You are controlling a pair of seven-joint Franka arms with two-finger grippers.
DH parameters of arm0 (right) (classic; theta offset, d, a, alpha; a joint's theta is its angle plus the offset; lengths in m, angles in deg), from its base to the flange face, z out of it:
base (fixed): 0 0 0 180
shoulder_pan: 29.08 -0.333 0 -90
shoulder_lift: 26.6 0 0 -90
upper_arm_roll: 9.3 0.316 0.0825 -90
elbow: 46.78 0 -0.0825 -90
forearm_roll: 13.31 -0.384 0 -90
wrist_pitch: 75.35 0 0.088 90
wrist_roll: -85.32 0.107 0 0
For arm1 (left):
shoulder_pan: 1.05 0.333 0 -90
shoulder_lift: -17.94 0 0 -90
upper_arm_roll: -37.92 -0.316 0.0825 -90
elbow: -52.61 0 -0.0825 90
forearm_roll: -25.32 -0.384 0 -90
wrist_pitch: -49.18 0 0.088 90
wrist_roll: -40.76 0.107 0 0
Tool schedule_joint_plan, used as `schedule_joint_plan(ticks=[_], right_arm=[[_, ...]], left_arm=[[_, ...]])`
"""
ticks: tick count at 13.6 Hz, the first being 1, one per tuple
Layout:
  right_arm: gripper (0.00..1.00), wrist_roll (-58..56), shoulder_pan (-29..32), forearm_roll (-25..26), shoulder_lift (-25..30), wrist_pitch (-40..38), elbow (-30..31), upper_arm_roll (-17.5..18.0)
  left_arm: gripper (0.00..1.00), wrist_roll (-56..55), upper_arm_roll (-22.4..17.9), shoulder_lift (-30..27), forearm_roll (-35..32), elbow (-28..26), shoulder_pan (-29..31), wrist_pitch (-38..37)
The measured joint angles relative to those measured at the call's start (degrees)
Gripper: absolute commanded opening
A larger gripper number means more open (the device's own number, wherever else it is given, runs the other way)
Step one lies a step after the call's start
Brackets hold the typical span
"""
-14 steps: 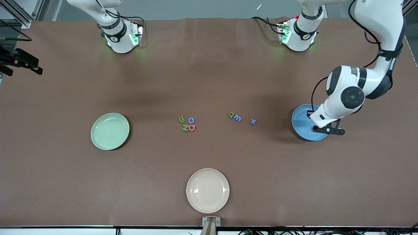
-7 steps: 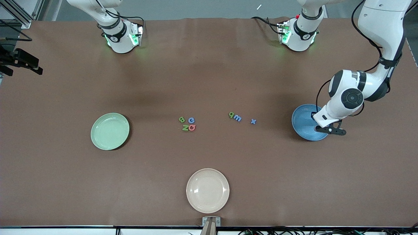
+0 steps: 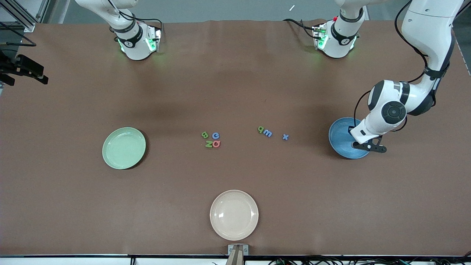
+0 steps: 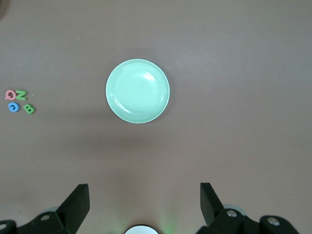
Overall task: Sort upper and lower case letters into plates
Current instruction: 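Lower the green n into the blue plate and open the left gripper, then move the left gripper back to the blue x letter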
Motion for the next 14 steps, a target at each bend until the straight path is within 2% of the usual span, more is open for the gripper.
schedule_joint_plan(ticks=[1,2,3,5,6,9,12,14], right_arm=[[1.0,0.0,0.0,0.0,0.0,0.0,0.0,0.0],[1.0,0.0,0.0,0.0,0.0,0.0,0.0,0.0],[1.0,0.0,0.0,0.0,0.0,0.0,0.0,0.0],[1.0,0.0,0.0,0.0,0.0,0.0,0.0,0.0],[1.0,0.0,0.0,0.0,0.0,0.0,0.0,0.0],[1.0,0.0,0.0,0.0,0.0,0.0,0.0,0.0],[1.0,0.0,0.0,0.0,0.0,0.0,0.0,0.0],[1.0,0.0,0.0,0.0,0.0,0.0,0.0,0.0]], left_arm=[[0.24,0.2,0.0,0.0,0.0,0.0,0.0,0.0],[0.4,0.3,0.0,0.0,0.0,0.0,0.0,0.0],[0.5,0.4,0.0,0.0,0.0,0.0,0.0,0.0],[0.95,1.4,0.1,-0.1,0.0,0.0,0.0,0.0],[0.99,2.0,0.1,-0.2,0.0,0.1,0.0,0.0],[0.99,2.5,1.4,-1.8,0.0,0.4,0.1,-1.1],[0.99,-1.7,6.9,-4.1,0.4,2.5,0.0,-6.6],[0.99,-7.7,10.9,-4.4,0.8,3.9,-0.3,-7.4]])
